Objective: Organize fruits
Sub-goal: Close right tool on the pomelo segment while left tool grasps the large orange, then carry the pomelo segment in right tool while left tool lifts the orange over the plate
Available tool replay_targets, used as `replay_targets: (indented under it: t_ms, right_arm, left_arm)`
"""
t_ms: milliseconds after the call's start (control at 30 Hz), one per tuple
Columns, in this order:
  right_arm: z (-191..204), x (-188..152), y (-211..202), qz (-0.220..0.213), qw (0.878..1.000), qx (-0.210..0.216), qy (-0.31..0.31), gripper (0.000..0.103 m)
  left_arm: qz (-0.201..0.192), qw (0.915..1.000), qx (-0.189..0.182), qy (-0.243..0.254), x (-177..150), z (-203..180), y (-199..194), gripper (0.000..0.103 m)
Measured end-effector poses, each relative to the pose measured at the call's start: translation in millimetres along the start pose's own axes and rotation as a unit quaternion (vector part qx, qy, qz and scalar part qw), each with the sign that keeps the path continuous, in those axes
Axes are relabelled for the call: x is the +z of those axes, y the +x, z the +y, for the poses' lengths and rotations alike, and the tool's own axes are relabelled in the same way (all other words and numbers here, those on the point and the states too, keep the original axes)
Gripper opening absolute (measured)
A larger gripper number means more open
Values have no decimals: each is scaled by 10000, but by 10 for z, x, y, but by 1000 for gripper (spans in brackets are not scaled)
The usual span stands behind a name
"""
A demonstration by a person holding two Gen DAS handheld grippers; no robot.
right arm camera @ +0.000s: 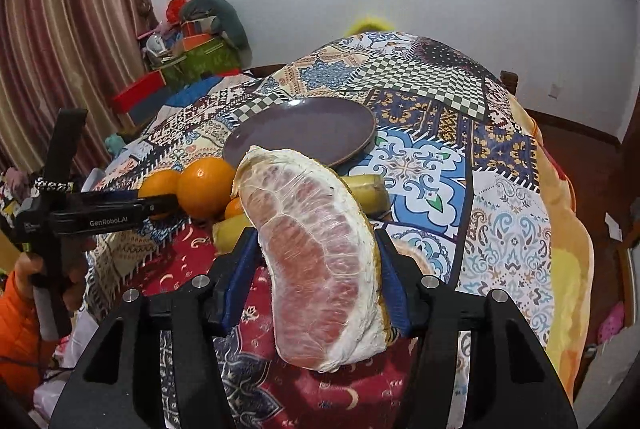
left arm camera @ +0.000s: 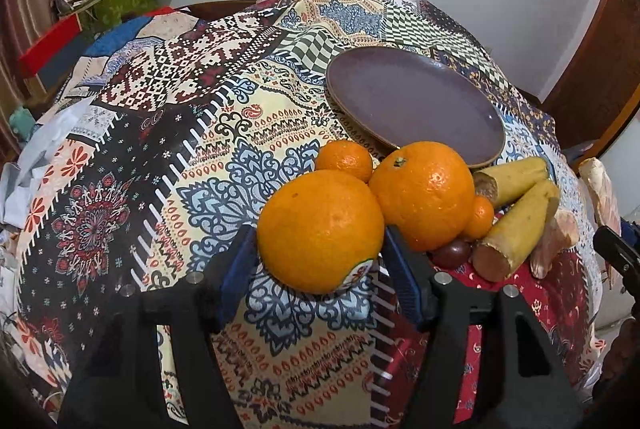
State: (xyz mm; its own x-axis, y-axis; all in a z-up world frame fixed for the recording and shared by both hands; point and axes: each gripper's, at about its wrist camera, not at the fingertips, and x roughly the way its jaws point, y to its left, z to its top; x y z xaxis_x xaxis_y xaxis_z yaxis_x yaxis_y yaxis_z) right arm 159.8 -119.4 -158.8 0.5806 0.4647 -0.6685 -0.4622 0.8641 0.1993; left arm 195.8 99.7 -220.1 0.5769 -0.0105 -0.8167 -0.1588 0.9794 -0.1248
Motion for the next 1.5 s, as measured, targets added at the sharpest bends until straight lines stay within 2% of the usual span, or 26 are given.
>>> replay_targets:
  t_ms: [300,567,1067,1500]
  right_arm:
    - [-46,9,68,58,9999,7,83,53]
    - [-42,48,-10,-40,9999,-40,87,53]
    - [-6,356,-114,-538,9985,-66,74,53]
    - [14,719,-77,-981,9950,-136,-124,53]
  left_arm:
    - [-21,9993,-352,-151,-4,103,36,63]
    - [-132,9998,-144,-40,-24,2,-69,62]
    - [-964,9948,-309,117,282,-213,-632,62]
    - [-1398,9891,-416,193,690,-340,-715,62]
